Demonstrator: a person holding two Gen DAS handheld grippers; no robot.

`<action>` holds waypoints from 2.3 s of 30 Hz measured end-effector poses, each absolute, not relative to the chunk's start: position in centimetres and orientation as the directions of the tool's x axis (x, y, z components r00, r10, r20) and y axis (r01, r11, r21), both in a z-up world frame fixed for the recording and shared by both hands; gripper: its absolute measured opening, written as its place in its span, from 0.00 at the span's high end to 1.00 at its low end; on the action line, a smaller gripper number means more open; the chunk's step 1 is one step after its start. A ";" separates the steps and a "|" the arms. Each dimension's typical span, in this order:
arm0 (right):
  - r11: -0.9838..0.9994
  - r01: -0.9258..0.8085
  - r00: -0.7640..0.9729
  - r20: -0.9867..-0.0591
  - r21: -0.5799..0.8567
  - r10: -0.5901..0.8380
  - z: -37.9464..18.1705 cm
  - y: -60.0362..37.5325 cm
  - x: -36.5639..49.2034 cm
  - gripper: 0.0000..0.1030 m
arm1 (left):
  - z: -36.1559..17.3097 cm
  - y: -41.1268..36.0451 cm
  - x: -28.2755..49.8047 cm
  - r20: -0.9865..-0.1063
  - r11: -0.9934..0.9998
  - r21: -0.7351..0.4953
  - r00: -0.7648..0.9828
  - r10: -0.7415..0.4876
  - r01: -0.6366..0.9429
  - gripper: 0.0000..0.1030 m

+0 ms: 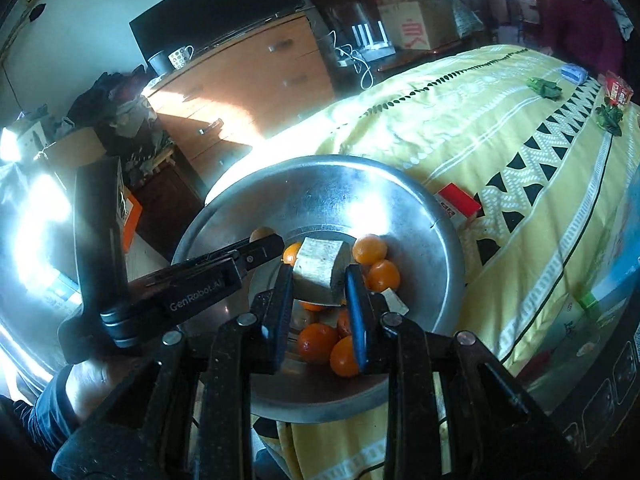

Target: Organize fruits

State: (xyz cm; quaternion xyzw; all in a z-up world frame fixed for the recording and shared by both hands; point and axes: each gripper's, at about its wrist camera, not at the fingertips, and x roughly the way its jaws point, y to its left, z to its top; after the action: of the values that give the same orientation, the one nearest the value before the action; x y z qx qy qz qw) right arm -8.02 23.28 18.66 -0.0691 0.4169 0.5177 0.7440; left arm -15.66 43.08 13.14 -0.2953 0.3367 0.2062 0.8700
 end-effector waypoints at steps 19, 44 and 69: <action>0.591 -0.786 0.375 -0.623 0.178 0.686 21.5 9.3 -14.1 0.23 | 18.4 35.3 -16.7 -0.592 0.835 -0.316 0.781 0.197 -0.450 0.32; 0.998 -0.062 0.620 -0.783 0.026 0.059 5.9 -27.4 -8.7 0.17 | 3.6 -0.9 -3.5 -0.790 0.972 -0.077 0.581 -0.195 0.221 0.26; 0.994 -0.065 0.604 -0.789 0.091 0.112 2.5 -29.6 -7.7 0.00 | 0.9 -0.7 -2.5 -0.793 0.961 -0.113 0.561 -0.240 0.251 0.01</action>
State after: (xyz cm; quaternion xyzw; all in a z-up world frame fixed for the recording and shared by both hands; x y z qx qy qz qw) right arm -7.68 -29.59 2.52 0.0263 0.4425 0.0496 0.8950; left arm -2.52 -0.68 0.90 0.0063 0.4477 -0.1390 0.8833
